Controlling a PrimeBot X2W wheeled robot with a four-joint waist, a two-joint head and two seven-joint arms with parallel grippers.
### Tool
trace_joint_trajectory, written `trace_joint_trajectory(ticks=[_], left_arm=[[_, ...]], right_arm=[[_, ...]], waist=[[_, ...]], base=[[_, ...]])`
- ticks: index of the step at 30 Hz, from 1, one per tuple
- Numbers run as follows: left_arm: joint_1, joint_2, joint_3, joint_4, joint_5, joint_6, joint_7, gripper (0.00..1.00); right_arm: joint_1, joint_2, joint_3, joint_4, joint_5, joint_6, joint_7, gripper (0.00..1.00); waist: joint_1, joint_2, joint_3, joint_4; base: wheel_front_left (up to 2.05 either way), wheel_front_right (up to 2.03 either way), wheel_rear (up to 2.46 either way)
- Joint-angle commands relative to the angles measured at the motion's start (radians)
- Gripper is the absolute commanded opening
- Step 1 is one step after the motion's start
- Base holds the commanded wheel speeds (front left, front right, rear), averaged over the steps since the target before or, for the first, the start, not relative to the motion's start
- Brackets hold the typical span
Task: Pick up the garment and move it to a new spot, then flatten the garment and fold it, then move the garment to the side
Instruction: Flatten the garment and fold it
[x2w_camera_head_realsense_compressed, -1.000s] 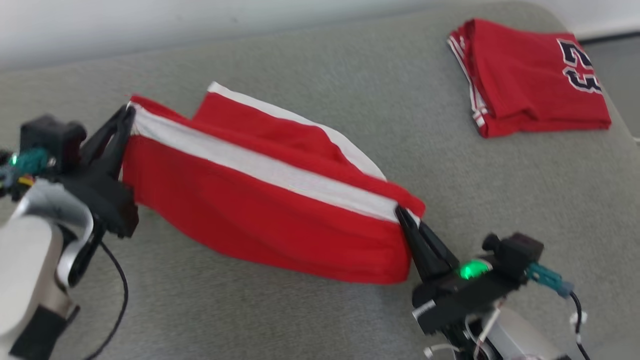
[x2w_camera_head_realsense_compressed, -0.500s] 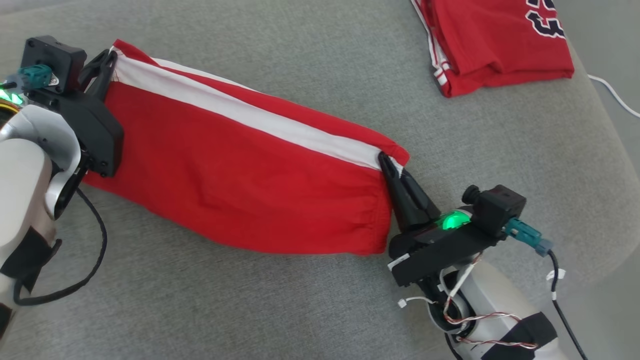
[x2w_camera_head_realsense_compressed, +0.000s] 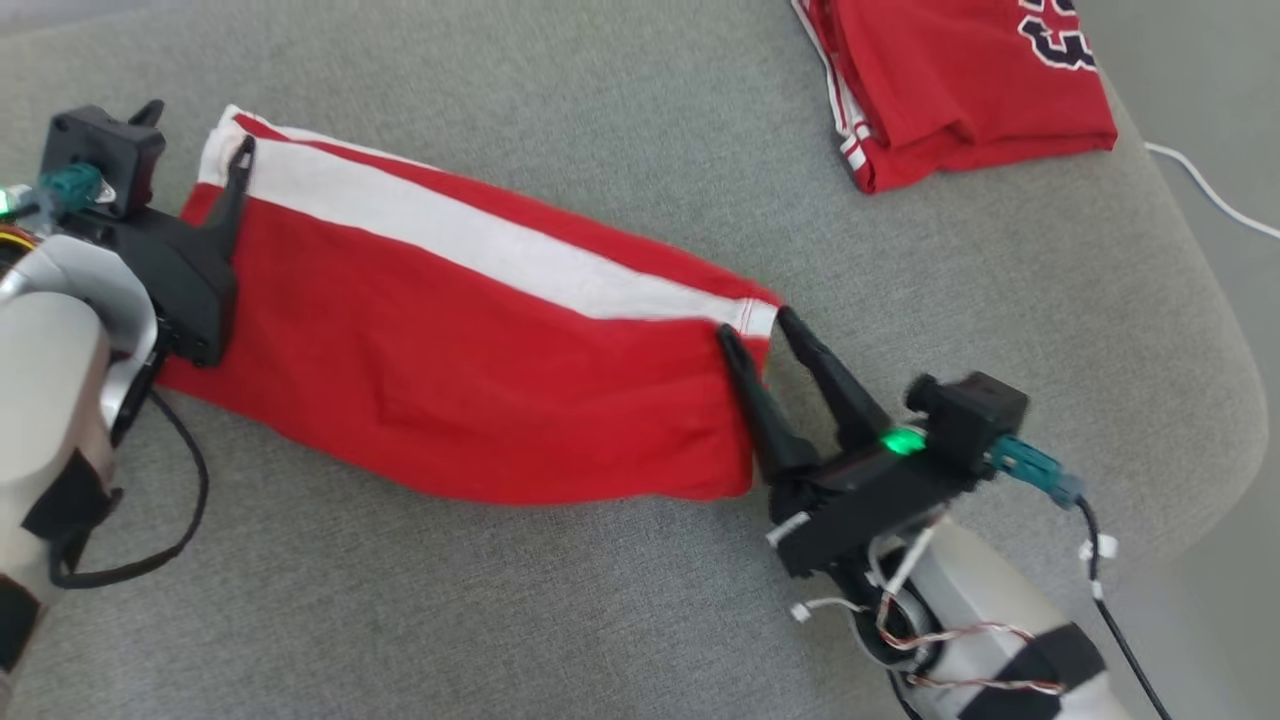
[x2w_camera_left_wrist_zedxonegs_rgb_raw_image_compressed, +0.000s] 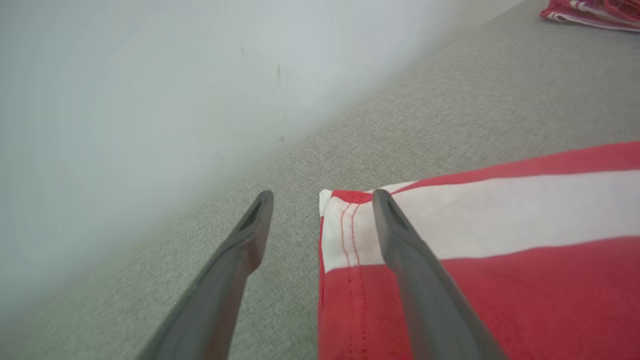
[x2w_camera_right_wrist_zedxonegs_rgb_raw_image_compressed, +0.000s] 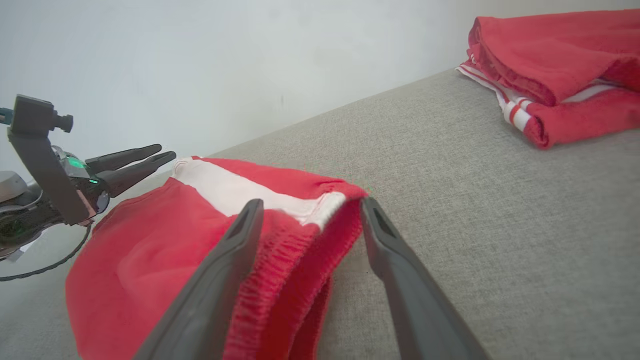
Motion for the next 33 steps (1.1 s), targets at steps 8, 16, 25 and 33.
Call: trace_joint_trajectory(ticks=[8,16,25,33], left_arm=[[0.038,-0.024,-0.008,0.048,-0.075,0.002,-0.118,1.0],[0.172,0.005,0.137,-0.112,-0.066,0.07,-0.147,1.0],[0.543,-0.008,0.407,-0.481,0.038,0.178,-0.147,1.0],[0.774,-0.082,0.554,-0.64,0.121,0.176,-0.148,1.0]], right_arm=[[0.134,-0.05,-0.093,-0.079,-0.021,-0.003,-0.003,1.0],[0.262,-0.023,-0.202,-0.177,-0.095,-0.003,-0.002,1.0],[0.367,0.013,-0.285,-0.216,-0.159,-0.003,-0.002,1.0],[0.457,0.056,-0.383,-0.287,-0.278,-0.003,-0.002,1.0]], waist=[[-0.0001,-0.0002,-0.105,0.037],[-0.0001,-0.0002,-0.2,0.058],[-0.0001,-0.0002,-0.285,0.121],[-0.0001,-0.0002,-0.333,0.193]], base=[[0.0,0.0,0.0],[0.0,0.0,0.0],[0.0,0.0,0.0],[0.0,0.0,0.0]])
